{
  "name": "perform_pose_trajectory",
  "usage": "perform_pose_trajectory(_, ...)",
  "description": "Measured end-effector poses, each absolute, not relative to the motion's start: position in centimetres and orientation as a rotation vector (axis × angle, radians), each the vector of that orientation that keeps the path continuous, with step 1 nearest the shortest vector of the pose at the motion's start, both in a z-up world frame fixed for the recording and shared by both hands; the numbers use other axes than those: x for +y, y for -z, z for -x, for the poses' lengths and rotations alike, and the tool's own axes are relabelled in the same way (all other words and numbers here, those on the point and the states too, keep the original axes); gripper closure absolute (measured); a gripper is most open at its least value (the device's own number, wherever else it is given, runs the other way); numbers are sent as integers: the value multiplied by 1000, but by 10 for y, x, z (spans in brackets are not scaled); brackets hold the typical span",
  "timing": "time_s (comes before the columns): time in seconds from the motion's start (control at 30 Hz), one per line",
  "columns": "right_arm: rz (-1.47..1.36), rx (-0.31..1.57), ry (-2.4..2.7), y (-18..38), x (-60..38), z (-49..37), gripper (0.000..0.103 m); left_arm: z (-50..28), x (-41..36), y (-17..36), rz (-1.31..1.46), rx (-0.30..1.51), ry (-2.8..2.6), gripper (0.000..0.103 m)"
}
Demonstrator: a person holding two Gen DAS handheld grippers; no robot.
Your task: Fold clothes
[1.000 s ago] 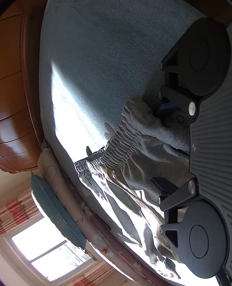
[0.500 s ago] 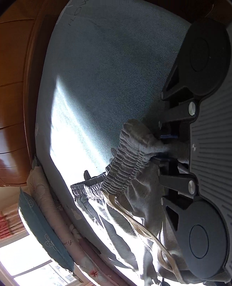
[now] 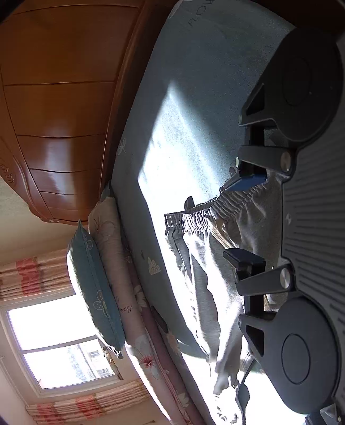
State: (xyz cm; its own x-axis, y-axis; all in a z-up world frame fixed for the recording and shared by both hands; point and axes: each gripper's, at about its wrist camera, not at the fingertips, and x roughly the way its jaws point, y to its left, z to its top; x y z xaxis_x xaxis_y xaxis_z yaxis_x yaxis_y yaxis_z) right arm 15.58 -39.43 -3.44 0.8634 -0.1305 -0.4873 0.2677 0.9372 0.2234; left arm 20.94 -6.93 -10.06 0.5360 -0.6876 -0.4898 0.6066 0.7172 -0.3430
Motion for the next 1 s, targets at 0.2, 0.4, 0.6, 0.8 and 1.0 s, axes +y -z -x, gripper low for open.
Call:
perform_pose_trajectory(0.2,-112,453,95,-20,-369,-194,50,-210,-74,102,94,633,821,1)
perform_pose_trajectory(0.4,120,434,-22,-50,-345,-264,50,-214,-73,110,58,656,849,1)
perform_pose_trajectory(0.6,275,511,-144,-42,-326,-358,50,-229,-63,120,95,715,884,1)
perform_pose_trajectory(0.8,382,613,-281,8,-301,-454,50,-234,-59,130,96,687,935,1)
perform_pose_trajectory(1.0,490,726,-418,69,-283,-514,50,-241,-54,134,127,679,967,1)
